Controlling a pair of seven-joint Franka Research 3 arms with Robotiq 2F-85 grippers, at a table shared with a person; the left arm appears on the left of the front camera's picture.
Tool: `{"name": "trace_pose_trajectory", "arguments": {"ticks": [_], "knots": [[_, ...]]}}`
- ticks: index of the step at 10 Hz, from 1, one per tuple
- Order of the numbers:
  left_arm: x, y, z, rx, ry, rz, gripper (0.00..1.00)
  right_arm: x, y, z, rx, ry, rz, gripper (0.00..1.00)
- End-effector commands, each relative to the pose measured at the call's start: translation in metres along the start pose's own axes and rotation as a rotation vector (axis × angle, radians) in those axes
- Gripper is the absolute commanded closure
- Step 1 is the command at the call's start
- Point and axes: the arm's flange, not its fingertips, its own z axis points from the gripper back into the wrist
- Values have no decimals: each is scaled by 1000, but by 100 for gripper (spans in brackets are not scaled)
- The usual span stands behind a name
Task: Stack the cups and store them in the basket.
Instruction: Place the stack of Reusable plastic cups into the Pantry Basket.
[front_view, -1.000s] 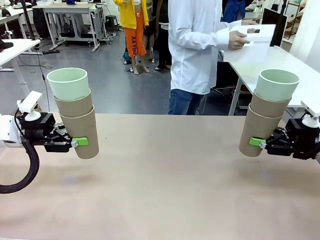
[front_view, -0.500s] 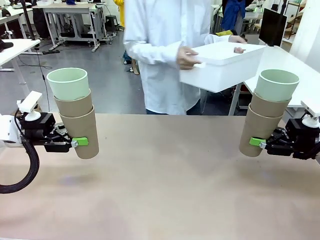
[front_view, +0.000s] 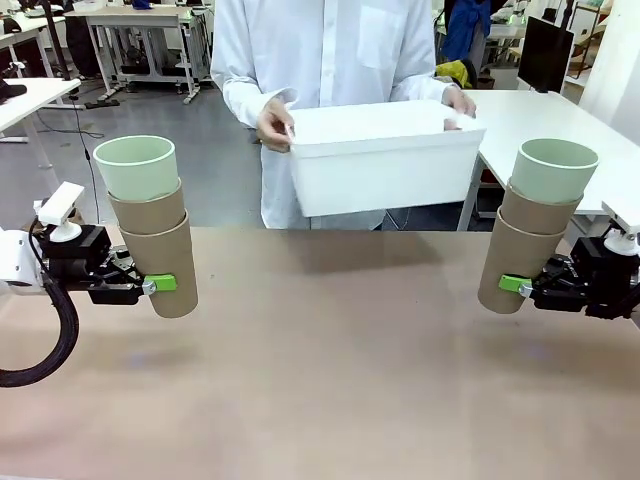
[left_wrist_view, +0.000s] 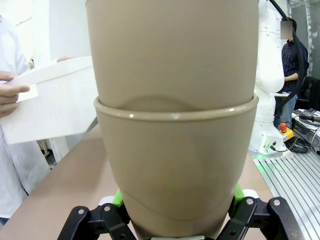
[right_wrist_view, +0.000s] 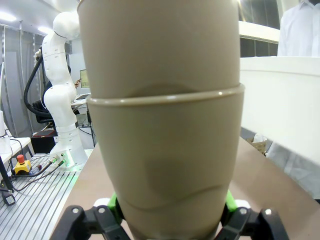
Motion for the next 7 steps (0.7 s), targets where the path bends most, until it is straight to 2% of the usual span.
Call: {"name": "trace_pose_trajectory", "arguments": {"ticks": [1,7], "knots": [[4,0,0,-1,-8,-8,16,4,0,-1,2,-1,11,16],[4,0,0,-1,-8,-8,16,4,0,-1,2,-1,11,16]]}}
